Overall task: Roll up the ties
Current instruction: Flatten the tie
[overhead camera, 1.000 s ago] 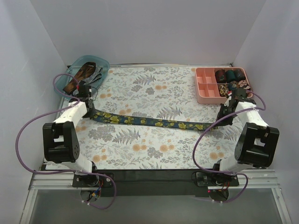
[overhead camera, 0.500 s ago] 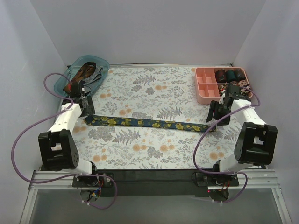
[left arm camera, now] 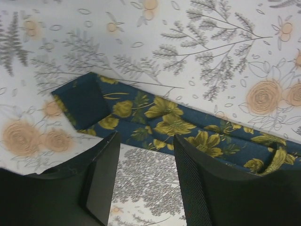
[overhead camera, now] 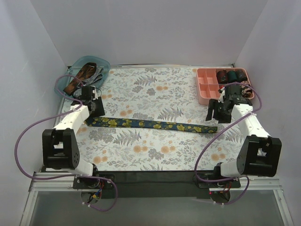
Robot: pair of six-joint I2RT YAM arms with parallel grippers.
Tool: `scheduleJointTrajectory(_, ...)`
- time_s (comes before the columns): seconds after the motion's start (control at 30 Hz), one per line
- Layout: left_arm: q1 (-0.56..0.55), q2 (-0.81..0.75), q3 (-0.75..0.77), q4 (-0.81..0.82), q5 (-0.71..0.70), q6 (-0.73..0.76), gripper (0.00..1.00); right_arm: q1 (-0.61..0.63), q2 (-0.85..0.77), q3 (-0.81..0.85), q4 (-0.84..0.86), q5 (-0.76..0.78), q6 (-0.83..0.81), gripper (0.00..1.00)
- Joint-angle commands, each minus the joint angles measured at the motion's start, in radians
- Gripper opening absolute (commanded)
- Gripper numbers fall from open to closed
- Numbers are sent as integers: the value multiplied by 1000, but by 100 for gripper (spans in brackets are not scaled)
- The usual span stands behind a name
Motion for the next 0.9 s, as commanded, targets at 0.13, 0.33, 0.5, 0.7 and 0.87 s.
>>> scheduleJointTrajectory(0.13,-79,93,24,90,42,-48,41,14,-56,-34,35,-32,-30,63)
scheduleJointTrajectory(0.33,-88,136,-8,92,10,-61,28,16,-59,-41,40,-46,-30,63)
scheduleJointTrajectory(0.5,-85,152,-42,83,-62,-54,12,18,-50,-43,47,-65,-25,63)
scheduleJointTrajectory(0.7,20,146,-88,69,-96,-13,2,48,-51,-32,44,-65,-27,62)
scheduleJointTrajectory(0.87,132,130,-96,69,-122,14,1,85,-41,-23,44,-57,-21,62)
